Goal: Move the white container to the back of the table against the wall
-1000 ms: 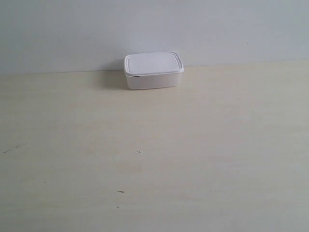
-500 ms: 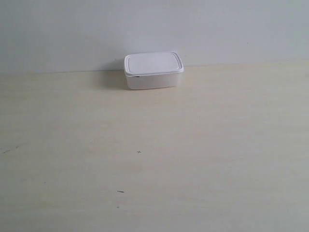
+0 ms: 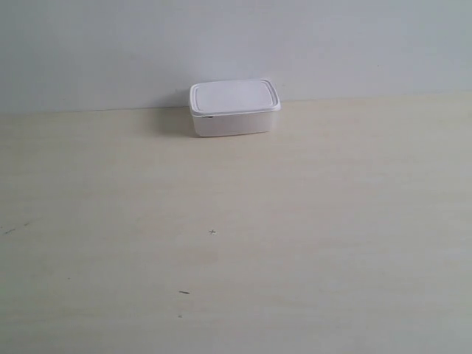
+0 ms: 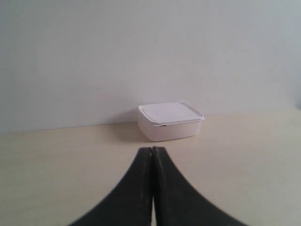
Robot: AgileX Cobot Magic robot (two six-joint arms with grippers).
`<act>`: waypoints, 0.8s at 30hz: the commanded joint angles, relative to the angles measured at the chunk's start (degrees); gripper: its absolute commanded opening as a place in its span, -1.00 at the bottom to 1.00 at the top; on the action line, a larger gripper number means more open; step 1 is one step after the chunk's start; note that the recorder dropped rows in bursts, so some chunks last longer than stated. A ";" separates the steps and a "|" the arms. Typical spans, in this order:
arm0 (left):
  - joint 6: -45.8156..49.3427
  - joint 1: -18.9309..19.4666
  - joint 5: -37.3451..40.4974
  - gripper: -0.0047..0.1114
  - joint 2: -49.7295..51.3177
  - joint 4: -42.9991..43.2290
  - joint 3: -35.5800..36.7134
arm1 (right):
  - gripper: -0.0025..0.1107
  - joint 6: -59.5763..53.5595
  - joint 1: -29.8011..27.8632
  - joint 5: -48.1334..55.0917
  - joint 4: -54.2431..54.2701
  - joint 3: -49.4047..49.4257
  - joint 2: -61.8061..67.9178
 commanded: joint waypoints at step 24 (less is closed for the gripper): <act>-0.08 -0.28 -13.69 -0.92 -0.40 7.34 10.86 | -0.96 -0.65 -0.08 -1.27 -6.96 17.77 -13.51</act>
